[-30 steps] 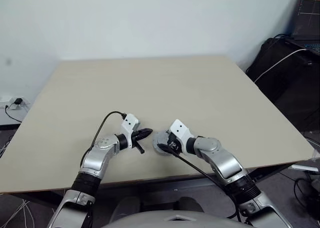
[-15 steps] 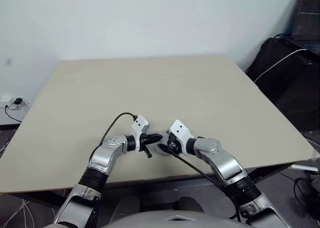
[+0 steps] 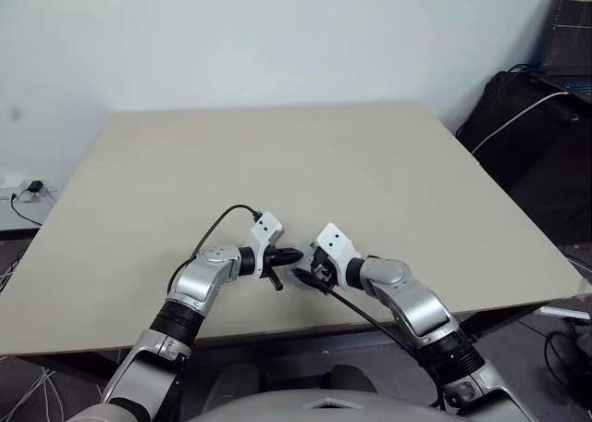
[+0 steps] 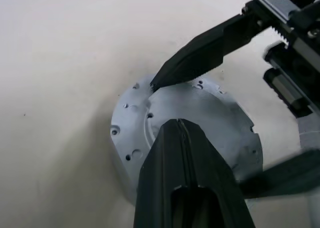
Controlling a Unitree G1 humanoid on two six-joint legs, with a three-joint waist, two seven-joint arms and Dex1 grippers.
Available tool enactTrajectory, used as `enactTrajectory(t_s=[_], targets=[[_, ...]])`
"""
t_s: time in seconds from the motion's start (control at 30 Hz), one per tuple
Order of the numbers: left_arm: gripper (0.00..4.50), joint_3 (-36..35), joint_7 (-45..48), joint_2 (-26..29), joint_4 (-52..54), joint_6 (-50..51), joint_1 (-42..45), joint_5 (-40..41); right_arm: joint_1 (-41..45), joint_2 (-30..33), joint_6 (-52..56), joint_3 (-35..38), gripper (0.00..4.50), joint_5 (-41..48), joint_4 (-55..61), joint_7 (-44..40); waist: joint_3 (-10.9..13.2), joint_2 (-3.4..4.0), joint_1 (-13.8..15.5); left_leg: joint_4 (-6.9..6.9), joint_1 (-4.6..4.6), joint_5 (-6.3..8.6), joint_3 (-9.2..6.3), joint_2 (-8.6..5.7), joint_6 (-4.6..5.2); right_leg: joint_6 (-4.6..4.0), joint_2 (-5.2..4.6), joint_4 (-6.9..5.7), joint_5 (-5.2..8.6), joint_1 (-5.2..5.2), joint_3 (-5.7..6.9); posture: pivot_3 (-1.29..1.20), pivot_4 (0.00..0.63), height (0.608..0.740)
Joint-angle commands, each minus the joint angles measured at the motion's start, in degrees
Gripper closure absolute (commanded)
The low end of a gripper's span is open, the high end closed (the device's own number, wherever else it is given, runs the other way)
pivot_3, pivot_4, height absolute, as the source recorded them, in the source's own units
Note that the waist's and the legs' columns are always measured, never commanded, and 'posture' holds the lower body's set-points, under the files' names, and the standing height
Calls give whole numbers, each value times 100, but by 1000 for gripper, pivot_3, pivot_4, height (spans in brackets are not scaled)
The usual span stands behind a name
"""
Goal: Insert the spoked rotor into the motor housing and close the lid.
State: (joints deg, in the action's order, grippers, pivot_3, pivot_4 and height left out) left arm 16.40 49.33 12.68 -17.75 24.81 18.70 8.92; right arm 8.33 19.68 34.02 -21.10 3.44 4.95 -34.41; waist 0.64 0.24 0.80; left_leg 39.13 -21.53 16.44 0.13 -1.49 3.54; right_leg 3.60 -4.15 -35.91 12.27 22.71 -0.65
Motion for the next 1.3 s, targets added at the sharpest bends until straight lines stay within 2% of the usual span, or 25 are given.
enactTrajectory(t_s=[0.03,0.33,0.6,0.73,0.87,1.07,1.3], targets=[[4500,91,-52,35,-122,78,52,-131,-172,135,288,-32,26,-38,-4,-26,-2,-3,0,0,0,0,0,0,0,1,-2,0,1,0,0,0,0,740],[4500,106,-12,49,-125,53,63,-96,-540,383,448,340,26,25,553,79,-2,-9,15,0,-3,3,-4,-1,-2,15,-27,2,9,0,4,0,0,740],[4500,144,80,52,-121,39,50,-96,-1084,689,630,748,26,387,1585,-5,15,-28,34,-2,-9,7,-6,-1,-7,25,-33,7,16,4,7,0,0,740],[4500,150,115,60,-123,12,42,-97,-1248,50,777,1546,26,1208,2100,232,29,-17,28,-1,-18,7,-7,1,-7,26,-34,6,16,13,5,0,0,740],[4500,165,134,65,-125,-5,34,-99,-1341,-564,1245,2062,26,1939,2083,446,30,-22,36,-2,-18,8,-9,3,-9,31,-34,7,15,12,7,0,0,740],[4500,163,140,50,-123,-20,26,-89,-1188,-1260,1623,2564,26,2322,1489,1130,32,-15,33,-7,-20,17,-9,1,-23,4,-42,9,0,15,5,0,0,740],[4500,143,128,54,-89,0,-3,-81,-997,-1519,1888,2690,26,2563,964,1381,37,-1,18,-9,-24,19,-9,0,-27,3,-43,9,0,21,5,0,0,740]])
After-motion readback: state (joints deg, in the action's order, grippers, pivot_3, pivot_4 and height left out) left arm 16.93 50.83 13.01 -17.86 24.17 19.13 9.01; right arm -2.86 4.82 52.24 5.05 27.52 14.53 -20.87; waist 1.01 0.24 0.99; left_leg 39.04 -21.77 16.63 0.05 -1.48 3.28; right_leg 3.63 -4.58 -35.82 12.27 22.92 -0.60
